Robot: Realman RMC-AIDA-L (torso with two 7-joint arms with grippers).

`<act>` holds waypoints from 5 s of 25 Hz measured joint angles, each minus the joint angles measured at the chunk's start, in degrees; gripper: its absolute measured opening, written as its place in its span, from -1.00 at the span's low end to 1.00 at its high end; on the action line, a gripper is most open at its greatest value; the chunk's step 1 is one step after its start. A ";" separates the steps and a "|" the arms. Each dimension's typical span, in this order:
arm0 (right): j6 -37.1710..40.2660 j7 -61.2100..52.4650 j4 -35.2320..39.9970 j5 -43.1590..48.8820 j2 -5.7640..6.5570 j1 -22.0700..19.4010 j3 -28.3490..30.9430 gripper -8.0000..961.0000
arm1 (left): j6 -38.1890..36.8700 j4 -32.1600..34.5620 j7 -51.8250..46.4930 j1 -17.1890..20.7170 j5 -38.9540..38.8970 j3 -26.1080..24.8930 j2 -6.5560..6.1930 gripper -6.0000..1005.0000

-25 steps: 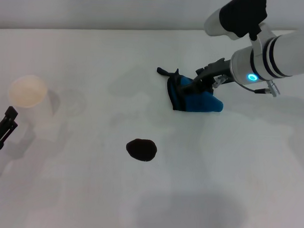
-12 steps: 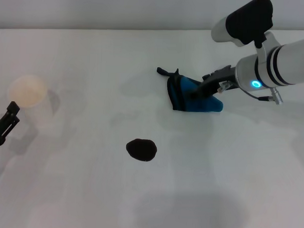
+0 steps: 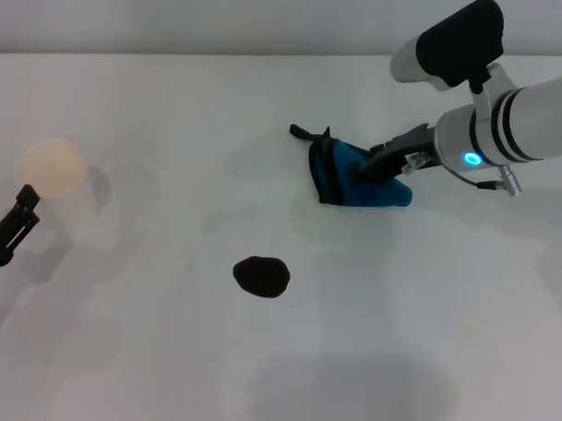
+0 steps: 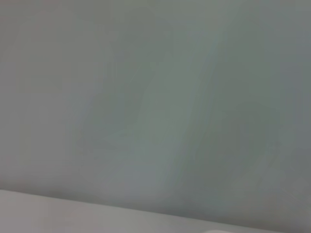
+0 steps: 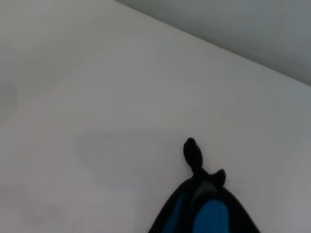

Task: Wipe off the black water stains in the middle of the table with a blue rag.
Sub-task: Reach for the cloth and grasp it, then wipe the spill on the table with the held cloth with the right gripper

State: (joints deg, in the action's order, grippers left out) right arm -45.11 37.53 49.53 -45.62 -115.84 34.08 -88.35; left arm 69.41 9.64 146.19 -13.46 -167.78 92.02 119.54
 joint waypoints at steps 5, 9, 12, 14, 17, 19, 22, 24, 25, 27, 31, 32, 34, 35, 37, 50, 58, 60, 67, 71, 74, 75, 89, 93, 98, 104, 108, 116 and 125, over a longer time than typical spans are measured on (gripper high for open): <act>0.33 0.01 -1.92 0.00 0.00 0.96 -0.14 -0.04 | -0.06 0.07 0.02 -0.20 0.00 -0.18 -0.02 0.75; 0.61 -0.01 -2.27 0.01 0.00 1.19 -0.15 -0.11 | -0.07 -0.10 0.04 -0.46 0.00 -0.67 -0.08 0.75; 0.79 -0.01 -2.27 0.01 0.00 1.19 -0.15 -0.16 | -0.07 -0.09 0.06 -0.56 0.00 -0.69 -0.09 0.75; 0.81 0.06 -2.27 0.01 0.00 1.18 -0.11 -0.19 | -0.07 -0.02 0.06 -0.61 0.00 -0.70 -0.09 0.75; 0.82 0.17 -2.27 0.01 0.00 1.14 -0.07 -0.24 | -0.07 0.03 0.06 -0.66 0.00 -0.71 -0.09 0.75; 0.81 0.15 -2.27 -0.08 0.01 1.16 -0.01 -0.27 | -0.07 0.04 0.06 -0.67 0.00 -0.71 -0.09 0.75; 0.68 0.06 -2.27 -0.85 0.08 1.16 0.32 -0.44 | -0.06 0.06 0.12 -0.69 0.00 -1.17 -0.09 0.74; 0.14 0.02 -2.36 -1.77 0.18 1.18 0.61 -0.59 | -0.06 0.07 0.15 -0.72 0.00 -1.82 -0.10 0.74; -0.46 0.03 -2.65 -2.59 0.26 1.24 0.92 -0.66 | -0.06 0.05 0.16 -0.74 0.00 -1.97 -0.09 0.74; -2.02 0.92 -3.29 -4.55 0.44 1.46 1.87 -0.75 | -0.06 -0.03 0.19 -0.76 0.00 -2.11 -0.07 0.74; -4.01 3.53 -2.80 -6.85 0.51 1.18 3.36 -0.79 | -0.06 -0.14 0.23 -0.78 0.00 -2.12 -0.03 0.74; -4.69 4.25 -2.72 -7.59 0.52 1.11 3.71 -0.79 | -0.06 -0.15 0.23 -0.78 0.00 -2.12 -0.04 0.75; -6.29 5.80 -2.70 -9.26 0.53 1.08 4.28 -0.79 | -0.06 -0.15 0.23 -0.78 0.00 -2.12 -0.08 0.75; -7.50 6.98 -2.64 -10.56 0.53 1.03 4.68 -0.79 | -0.06 -0.15 0.23 -0.78 0.00 -2.11 -0.10 0.75; -9.87 9.10 -2.36 -13.18 0.53 0.74 5.30 -0.79 | -0.06 -0.15 0.24 -0.78 0.00 -2.10 -0.11 0.75; -25.71 20.34 -0.10 -29.98 0.10 -3.73 4.36 -0.79 | 0.26 -0.15 0.24 -0.50 0.00 -2.10 -0.09 0.75; -17.57 23.26 -0.57 -32.57 -0.13 -6.32 -5.97 -0.79 | -0.01 -0.11 0.24 -0.77 0.00 -1.99 -0.09 0.75; -14.61 23.53 -0.62 -33.07 -0.14 -6.74 -8.73 -0.80 | 0.05 -0.08 0.24 -0.78 0.00 -1.98 -0.09 0.75; -9.18 23.56 -0.66 -34.48 -0.29 -7.30 -14.67 -0.80 | 0.33 0.03 0.24 -0.78 0.00 -1.98 -0.09 0.75; -6.33 23.56 -0.66 -35.41 -0.34 -7.33 -17.32 -0.80 | 0.35 0.10 0.24 -0.78 0.00 -1.92 -0.09 0.75; -4.82 23.79 -0.66 -36.27 -0.34 -7.35 -18.25 -0.79 | 0.37 0.12 0.24 -0.77 0.00 -1.98 -0.09 0.75; -4.53 23.99 -0.66 -36.36 -0.33 -7.35 -18.29 -0.79 | 0.38 0.14 0.24 -0.78 0.00 -1.99 -0.09 0.75; 2.96 24.62 -0.64 -36.90 -0.02 -7.55 -17.84 -0.80 | 0.47 0.42 0.24 -1.25 0.00 -2.03 -0.09 0.75; 5.39 24.32 -0.72 -36.90 -0.01 -7.62 -17.26 -0.80 | 0.55 0.42 0.24 -1.62 0.00 -1.99 -0.09 0.75; 4.87 24.24 -1.14 -38.46 -0.27 -6.45 -19.95 -0.80 | 0.56 0.47 0.23 -2.31 0.00 -1.89 -0.09 0.75; -2.02 24.96 -1.68 -41.53 -0.15 -5.42 -22.93 -0.80 | 0.56 0.50 0.24 -2.97 0.00 -2.02 -0.09 0.75; -8.48 25.02 -2.46 -41.56 -0.21 -4.49 -23.69 -0.80 | 0.56 1.19 0.23 -3.09 0.00 -2.03 -0.09 0.75; -5.53 25.56 -3.25 -42.58 -0.16 -4.78 -21.99 -0.80 | 0.55 1.29 0.24 -3.50 0.00 -1.79 -0.09 0.75; 2.88 25.60 -8.50 -42.55 0.21 -3.91 -14.03 -0.80 | 0.55 1.27 0.24 -3.79 0.00 -1.75 -0.18 0.75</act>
State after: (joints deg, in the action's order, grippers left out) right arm -42.23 63.12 41.03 -88.17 -115.64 30.18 -102.39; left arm 69.96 10.91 146.43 -17.25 -167.78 90.27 119.36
